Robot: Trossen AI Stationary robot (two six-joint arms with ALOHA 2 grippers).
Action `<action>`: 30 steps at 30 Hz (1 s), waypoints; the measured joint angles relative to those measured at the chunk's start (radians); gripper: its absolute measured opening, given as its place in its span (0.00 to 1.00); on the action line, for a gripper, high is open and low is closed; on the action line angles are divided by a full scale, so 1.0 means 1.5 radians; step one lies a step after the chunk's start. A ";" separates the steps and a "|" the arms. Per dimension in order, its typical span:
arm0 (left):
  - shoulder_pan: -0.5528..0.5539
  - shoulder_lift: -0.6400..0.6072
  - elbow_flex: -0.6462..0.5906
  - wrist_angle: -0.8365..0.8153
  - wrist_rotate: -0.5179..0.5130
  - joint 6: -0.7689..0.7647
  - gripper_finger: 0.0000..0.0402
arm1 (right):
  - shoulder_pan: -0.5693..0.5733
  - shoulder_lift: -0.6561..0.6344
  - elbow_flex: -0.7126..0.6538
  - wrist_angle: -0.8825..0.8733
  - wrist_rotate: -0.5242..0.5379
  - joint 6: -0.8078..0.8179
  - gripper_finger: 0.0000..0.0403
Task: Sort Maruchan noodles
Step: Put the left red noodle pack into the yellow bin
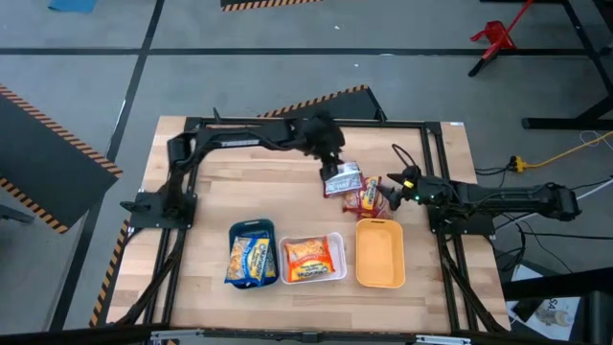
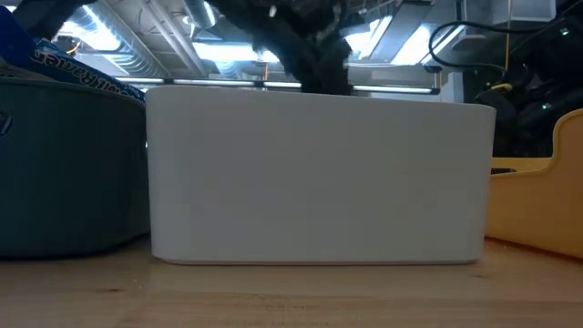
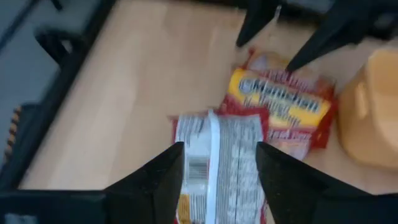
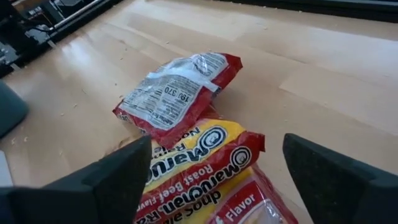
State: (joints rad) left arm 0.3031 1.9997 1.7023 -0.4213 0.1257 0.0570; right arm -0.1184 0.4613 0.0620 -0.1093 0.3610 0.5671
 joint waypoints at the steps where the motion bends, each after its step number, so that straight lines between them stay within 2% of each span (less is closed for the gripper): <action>1: 0.000 0.013 0.000 0.005 -0.003 0.000 0.51 | 0.000 0.005 0.000 0.000 -0.004 0.000 0.87; 7: 0.007 0.052 0.000 -0.035 -0.005 -0.034 0.65 | 0.000 0.030 0.000 -0.001 -0.013 0.000 0.87; 11: 0.014 0.068 0.000 -0.067 0.010 -0.039 0.70 | 0.000 0.046 0.000 -0.001 -0.009 0.000 0.87; 22: 0.017 0.139 0.001 -0.093 0.005 -0.016 0.71 | 0.000 0.060 0.000 0.000 -0.008 0.009 0.87; 27: 0.019 0.152 0.001 -0.091 0.033 -0.009 0.71 | 0.000 0.060 0.000 0.000 -0.008 0.021 0.87; 30: 0.014 0.152 0.001 -0.091 0.008 -0.008 0.71 | 0.000 0.060 0.000 0.000 -0.009 0.034 0.87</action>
State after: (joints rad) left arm 0.3240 2.2284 1.7031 -0.5579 0.1375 0.0445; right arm -0.1184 0.5507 0.0620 -0.1093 0.3481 0.6186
